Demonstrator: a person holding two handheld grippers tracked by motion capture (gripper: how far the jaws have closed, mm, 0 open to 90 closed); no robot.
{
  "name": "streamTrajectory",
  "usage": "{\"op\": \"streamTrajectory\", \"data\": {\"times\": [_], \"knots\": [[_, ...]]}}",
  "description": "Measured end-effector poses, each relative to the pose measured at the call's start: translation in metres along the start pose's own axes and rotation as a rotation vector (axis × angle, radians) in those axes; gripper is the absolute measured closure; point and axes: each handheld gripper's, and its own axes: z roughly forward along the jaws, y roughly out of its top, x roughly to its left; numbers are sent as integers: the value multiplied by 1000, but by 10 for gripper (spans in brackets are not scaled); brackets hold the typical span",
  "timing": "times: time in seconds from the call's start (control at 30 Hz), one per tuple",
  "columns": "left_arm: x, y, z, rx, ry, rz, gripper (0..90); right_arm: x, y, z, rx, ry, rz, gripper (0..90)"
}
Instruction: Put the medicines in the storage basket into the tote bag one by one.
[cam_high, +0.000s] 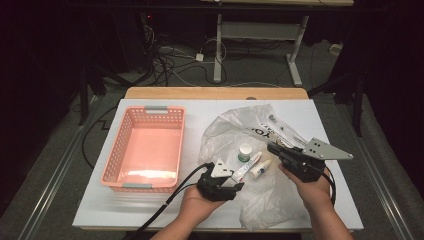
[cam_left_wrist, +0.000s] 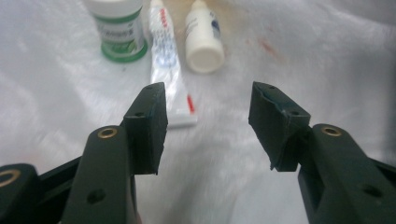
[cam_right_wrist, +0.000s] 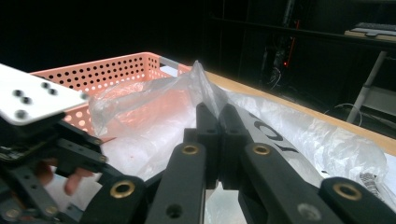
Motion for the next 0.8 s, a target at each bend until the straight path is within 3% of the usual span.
{"op": "streamTrajectory", "data": {"times": [0.23,0.43,0.5,0.57,0.63,0.7,0.8], "knots": [[4,-23,-15,23,33,0,415,1,-2,-1,8,-3,-1,900],[8,-28,-1,101,53,9,346,0,-4,-1,17,-7,1,900],[9,-27,5,125,38,-20,313,0,-5,-2,17,-9,3,900],[7,-26,7,130,49,-24,288,0,-6,-4,17,-13,3,900],[0,-26,10,142,91,5,252,0,-7,-6,22,-16,9,900],[-2,-27,11,135,104,-14,265,-1,-8,-7,23,-21,9,900],[-2,-28,10,116,117,-11,400,0,-8,-10,22,-26,12,900]]}}
